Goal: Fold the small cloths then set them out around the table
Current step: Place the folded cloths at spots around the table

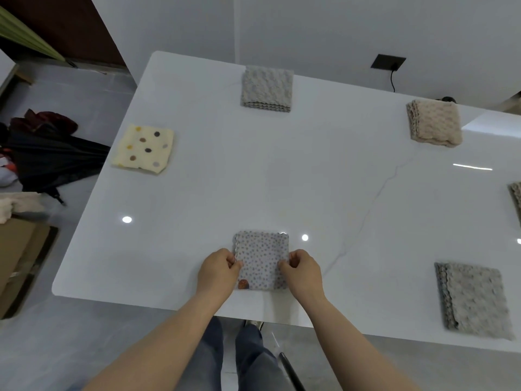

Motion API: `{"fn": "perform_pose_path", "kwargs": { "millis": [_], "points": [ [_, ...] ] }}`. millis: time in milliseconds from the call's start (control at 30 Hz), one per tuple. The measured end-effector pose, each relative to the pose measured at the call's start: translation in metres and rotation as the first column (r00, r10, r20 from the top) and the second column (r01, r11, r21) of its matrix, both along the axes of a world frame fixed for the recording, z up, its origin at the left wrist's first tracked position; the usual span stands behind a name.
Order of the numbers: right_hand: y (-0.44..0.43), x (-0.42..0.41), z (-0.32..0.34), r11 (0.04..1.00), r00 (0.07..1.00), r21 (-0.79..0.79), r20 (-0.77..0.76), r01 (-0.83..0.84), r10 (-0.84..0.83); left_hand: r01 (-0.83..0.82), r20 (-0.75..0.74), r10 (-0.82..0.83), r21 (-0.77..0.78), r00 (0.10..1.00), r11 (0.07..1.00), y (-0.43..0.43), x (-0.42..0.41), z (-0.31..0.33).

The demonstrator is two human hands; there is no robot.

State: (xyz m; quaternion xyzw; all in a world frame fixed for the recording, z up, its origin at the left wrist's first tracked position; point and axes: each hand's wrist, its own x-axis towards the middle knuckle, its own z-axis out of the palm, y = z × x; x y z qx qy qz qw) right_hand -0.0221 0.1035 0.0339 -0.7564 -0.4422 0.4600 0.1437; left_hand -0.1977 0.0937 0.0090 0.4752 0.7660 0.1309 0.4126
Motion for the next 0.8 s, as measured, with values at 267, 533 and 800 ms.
{"fn": "perform_pose_path", "kwargs": {
  "millis": [267,533,800],
  "points": [
    [0.001,0.001,-0.009,0.999,1.0,-0.045,0.019,0.016,-0.015,-0.003,-0.009,0.003,-0.032,1.0,0.999,-0.001,-0.001,-0.006],
    [-0.002,0.0,-0.012,0.997,0.999,-0.072,0.027,0.028,-0.026,0.006,-0.009,-0.006,-0.035,1.0,0.999,-0.002,-0.003,-0.007],
    [-0.006,-0.002,-0.009,0.997,0.998,-0.059,0.034,0.045,-0.043,-0.024,0.003,0.024,-0.034,1.0,0.999,-0.004,-0.002,-0.001]
  ]
}}
